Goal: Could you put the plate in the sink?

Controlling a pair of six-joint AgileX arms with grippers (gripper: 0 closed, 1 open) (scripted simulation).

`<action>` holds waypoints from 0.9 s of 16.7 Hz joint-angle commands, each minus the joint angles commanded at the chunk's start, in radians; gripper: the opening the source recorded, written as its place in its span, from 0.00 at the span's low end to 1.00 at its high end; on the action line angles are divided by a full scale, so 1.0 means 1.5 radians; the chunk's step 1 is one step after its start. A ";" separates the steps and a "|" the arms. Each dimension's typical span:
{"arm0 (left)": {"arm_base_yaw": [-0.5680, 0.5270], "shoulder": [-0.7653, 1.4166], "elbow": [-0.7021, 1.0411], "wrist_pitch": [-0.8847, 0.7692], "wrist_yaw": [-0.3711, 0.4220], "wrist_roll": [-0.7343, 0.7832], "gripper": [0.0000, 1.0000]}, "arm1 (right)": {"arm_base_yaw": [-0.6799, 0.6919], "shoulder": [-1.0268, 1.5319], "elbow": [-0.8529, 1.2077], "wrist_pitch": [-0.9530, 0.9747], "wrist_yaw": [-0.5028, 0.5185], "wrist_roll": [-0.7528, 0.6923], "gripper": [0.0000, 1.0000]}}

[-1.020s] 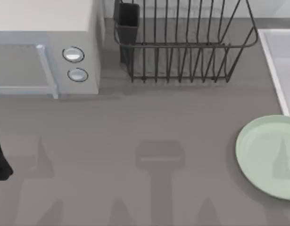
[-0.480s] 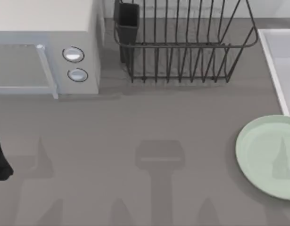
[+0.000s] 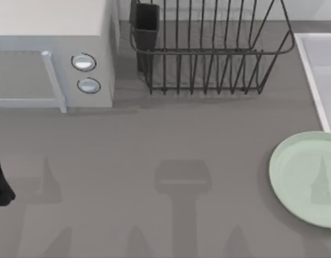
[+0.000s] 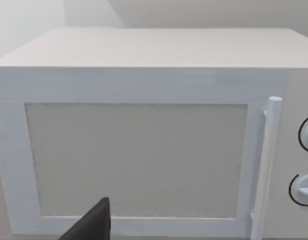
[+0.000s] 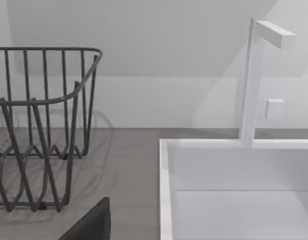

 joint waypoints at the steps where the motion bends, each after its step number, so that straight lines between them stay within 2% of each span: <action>1: 0.000 0.000 0.000 0.000 0.000 0.000 1.00 | 0.000 0.000 0.000 0.000 0.000 0.000 1.00; 9: 0.000 0.000 0.000 0.000 0.000 0.000 1.00 | 0.006 0.021 0.019 -0.016 0.000 0.006 1.00; 15: 0.000 0.000 0.000 0.000 0.000 0.000 1.00 | 0.065 0.249 0.205 -0.166 0.000 0.067 1.00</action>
